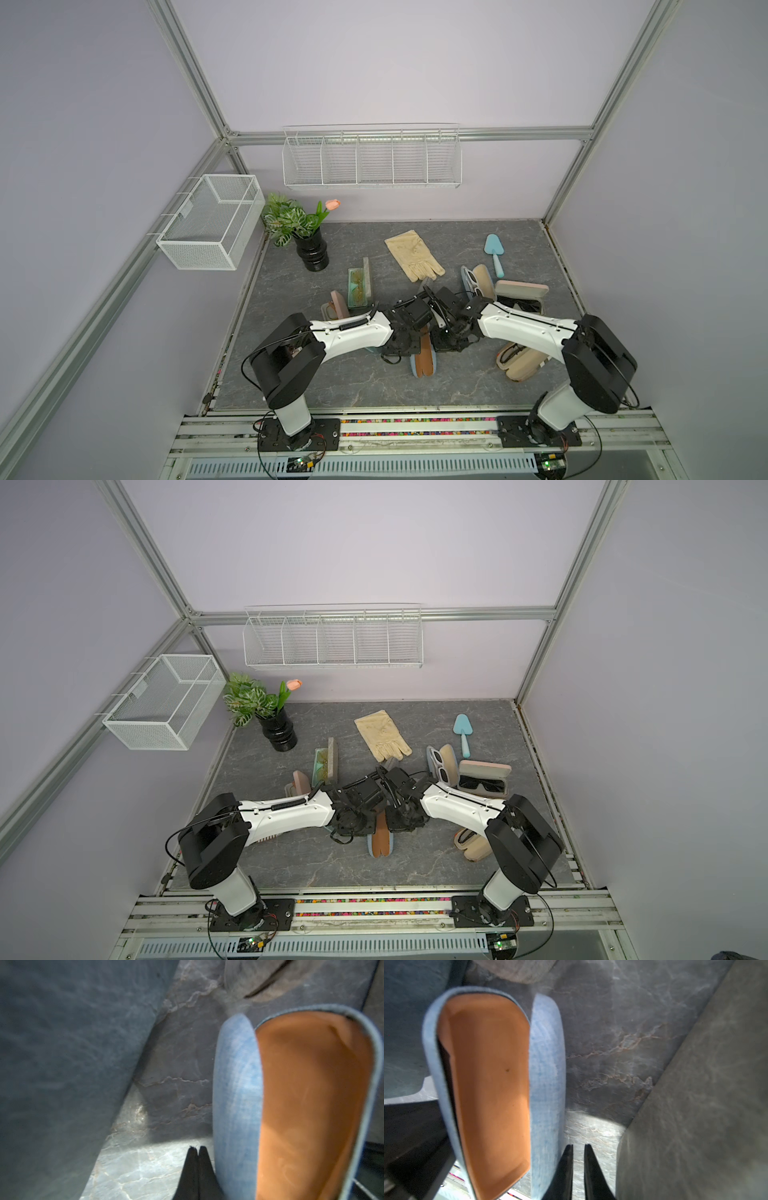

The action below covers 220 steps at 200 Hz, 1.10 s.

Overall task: Close the glasses case
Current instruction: Close the glasses case at the center of the board.

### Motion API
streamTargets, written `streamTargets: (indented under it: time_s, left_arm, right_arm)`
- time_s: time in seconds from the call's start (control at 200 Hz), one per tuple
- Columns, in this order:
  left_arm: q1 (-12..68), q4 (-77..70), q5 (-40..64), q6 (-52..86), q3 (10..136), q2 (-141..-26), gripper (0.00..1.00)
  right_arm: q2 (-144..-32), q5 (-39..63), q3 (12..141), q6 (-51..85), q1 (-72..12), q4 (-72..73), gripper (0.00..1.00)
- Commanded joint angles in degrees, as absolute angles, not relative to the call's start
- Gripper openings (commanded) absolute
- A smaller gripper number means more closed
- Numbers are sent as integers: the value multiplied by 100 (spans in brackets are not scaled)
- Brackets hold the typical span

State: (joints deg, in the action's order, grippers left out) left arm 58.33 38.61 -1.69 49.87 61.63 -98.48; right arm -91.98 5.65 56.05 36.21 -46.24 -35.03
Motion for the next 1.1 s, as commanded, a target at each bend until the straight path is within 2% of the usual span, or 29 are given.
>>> streamTargets:
  time_s: [0.0,0.49,0.765,0.86,1.095]
  left_arm:
    - [6003,3331,88,4957,6529,-9934,0]
    - [6029,3423,9,4922,6618,-9870,0]
    - [6029,3906,-409,4817,6712,-9490,0]
    - [6021,4100,-549,4758,6792,-9343,0]
    - [5911,4431,-785,4583,7053,-9074,0]
  right_arm:
    - [-9298,1028,5800,3681,-4785,-3027,15]
    - [-9226,946,5858,3699,-4842,-3130,16]
    - [-8910,565,5816,3700,-4828,-3461,17]
    - [-8763,414,5865,3700,-4808,-3622,20]
    - [-8358,-176,6222,3623,-4740,-4224,37]
